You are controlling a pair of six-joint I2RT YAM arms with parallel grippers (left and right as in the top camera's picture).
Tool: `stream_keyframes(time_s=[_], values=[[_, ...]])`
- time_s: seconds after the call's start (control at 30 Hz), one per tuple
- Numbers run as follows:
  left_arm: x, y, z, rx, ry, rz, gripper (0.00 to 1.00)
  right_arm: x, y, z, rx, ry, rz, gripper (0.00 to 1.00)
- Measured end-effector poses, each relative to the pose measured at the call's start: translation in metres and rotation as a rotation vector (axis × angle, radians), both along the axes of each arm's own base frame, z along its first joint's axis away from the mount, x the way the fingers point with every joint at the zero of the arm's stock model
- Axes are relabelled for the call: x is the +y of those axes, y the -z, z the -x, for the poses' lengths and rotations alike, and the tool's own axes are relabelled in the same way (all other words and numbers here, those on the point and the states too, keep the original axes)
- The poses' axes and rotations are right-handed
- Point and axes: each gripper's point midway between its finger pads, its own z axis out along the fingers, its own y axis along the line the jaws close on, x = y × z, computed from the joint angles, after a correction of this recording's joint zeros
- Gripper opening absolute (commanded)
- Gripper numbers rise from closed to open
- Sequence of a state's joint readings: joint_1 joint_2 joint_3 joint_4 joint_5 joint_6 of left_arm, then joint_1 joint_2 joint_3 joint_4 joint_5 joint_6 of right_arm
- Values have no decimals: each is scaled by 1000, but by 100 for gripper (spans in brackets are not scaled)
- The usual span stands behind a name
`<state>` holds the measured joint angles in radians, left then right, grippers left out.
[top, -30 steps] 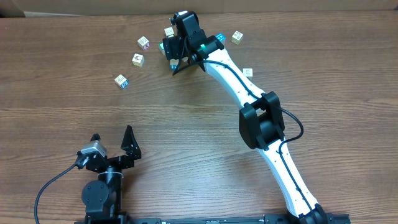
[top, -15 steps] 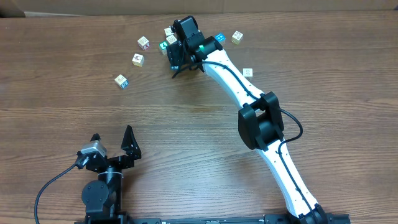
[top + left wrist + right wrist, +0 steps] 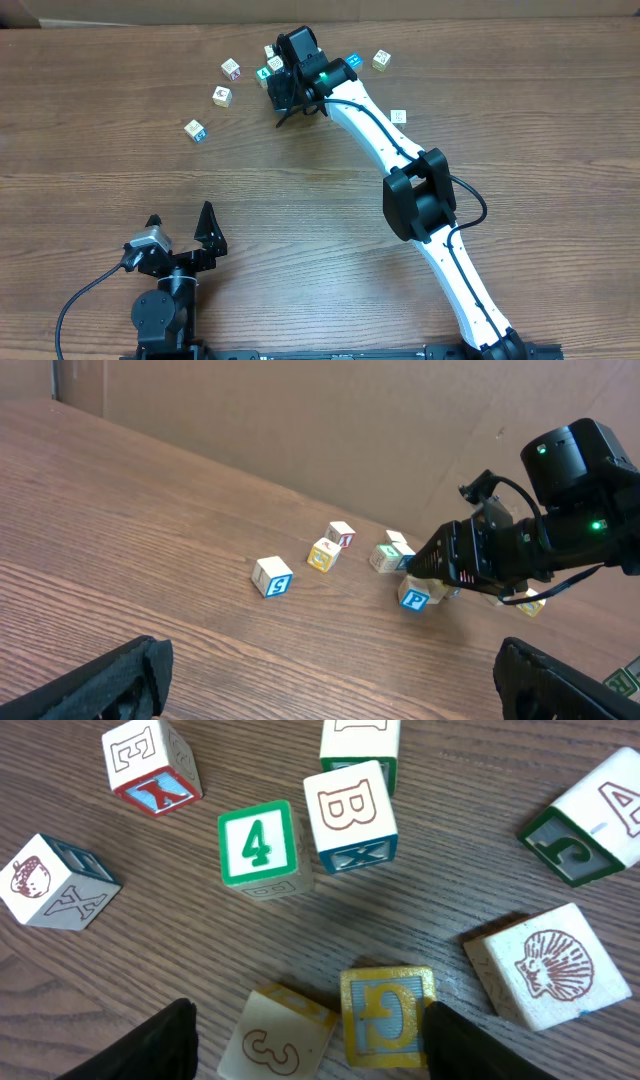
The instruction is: Form a tower
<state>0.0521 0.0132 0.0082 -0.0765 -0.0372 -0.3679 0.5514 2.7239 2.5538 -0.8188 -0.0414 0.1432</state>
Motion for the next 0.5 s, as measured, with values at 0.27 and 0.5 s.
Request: stream_keyframes(time_s=[0.27, 0.5], values=[[0, 0, 0, 0, 0, 0, 99, -6, -1, 7, 21, 18, 43, 49], [0, 0, 0, 0, 0, 0, 99, -17, 2, 18, 79, 49, 75, 24]])
